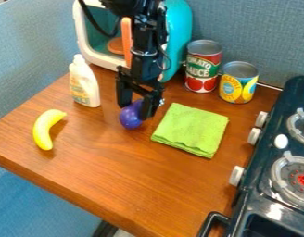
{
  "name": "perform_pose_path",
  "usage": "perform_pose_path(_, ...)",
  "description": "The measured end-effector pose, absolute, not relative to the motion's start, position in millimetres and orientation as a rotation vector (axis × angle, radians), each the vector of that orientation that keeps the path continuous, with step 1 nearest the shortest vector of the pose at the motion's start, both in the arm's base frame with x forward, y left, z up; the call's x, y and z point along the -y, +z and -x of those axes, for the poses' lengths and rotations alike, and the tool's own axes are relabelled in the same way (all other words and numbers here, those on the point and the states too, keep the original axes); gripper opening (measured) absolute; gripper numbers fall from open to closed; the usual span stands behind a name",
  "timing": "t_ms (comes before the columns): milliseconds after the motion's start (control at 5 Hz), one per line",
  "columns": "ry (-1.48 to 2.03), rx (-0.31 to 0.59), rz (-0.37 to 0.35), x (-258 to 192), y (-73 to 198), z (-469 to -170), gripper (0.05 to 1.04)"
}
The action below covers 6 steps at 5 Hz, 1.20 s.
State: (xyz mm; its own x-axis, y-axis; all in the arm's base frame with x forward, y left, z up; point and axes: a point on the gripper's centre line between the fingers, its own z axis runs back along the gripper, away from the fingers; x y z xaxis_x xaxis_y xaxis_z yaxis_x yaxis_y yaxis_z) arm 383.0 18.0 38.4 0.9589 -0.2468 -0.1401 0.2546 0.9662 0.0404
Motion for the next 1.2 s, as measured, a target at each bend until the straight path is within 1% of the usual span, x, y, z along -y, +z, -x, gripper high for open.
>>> perform_pose_path(200,-0.238,-0.179,-0.072,-20.8,27.2,-378.7,1.001)
perform_pose_path(400,-0.211,-0.182,-0.075,-21.0,26.7,-378.1,0.959)
perform_pose_path(600,-0.198,-0.182,-0.076,-21.6,26.7,-378.1,0.829)
perform_pose_path(800,-0.183,-0.166,-0.060,-19.3,26.2,-378.6,0.829)
perform_pose_path(1000,-0.178,-0.116,-0.035,-15.6,39.1,-374.9,0.829)
perform_pose_path(1200,-0.185,0.012,-0.022,-21.2,82.1,-356.3,0.829)
